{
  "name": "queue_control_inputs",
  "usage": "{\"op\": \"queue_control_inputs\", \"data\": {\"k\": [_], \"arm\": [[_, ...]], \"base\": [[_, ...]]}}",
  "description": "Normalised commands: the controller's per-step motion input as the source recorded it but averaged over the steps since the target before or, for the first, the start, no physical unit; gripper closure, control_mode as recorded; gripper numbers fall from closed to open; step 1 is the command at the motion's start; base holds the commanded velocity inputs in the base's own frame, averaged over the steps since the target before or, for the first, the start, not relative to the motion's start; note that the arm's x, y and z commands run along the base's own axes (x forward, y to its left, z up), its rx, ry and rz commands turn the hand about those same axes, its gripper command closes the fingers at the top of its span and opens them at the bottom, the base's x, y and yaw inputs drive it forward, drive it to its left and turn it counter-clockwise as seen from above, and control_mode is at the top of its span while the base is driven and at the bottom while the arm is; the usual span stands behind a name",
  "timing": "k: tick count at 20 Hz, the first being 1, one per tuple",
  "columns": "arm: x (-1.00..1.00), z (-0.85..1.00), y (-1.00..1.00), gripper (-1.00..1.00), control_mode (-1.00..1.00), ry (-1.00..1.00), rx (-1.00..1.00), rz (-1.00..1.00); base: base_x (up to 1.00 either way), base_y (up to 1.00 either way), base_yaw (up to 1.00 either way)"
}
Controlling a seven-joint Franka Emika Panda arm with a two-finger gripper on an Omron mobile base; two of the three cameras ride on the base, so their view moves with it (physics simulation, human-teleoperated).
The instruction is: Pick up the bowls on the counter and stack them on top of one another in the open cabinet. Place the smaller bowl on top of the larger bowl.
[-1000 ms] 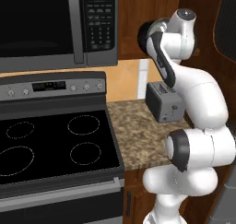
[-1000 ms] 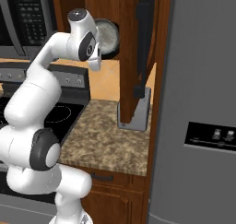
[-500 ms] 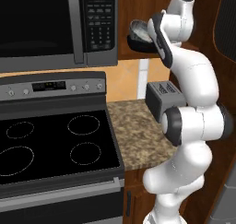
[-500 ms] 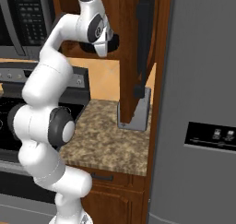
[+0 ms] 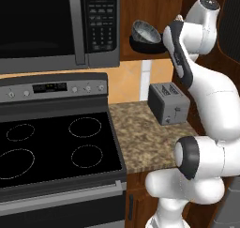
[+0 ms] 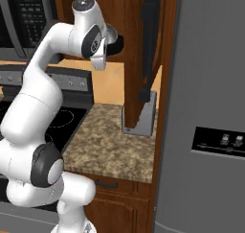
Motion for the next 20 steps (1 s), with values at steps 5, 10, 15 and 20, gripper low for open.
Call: {"op": "queue_control_inputs", "data": {"k": [5, 10, 15, 20], "arm": [[-1.0, -0.95, 0.01, -1.0, -1.0, -0.01, 0.0, 0.0], [-1.0, 0.59, 0.08, -1.0, -1.0, -0.3, 0.0, 0.0], [-0.6, 0.56, 0.0, -1.0, -1.0, -0.21, 0.0, 0.04], [0.0, 0.0, 0.0, -1.0, -1.0, 0.0, 0.0, 0.0]], "base": [[0.0, 0.0, 0.0], [0.0, 0.0, 0.0], [0.0, 0.0, 0.0], [0.0, 0.0, 0.0]]}}
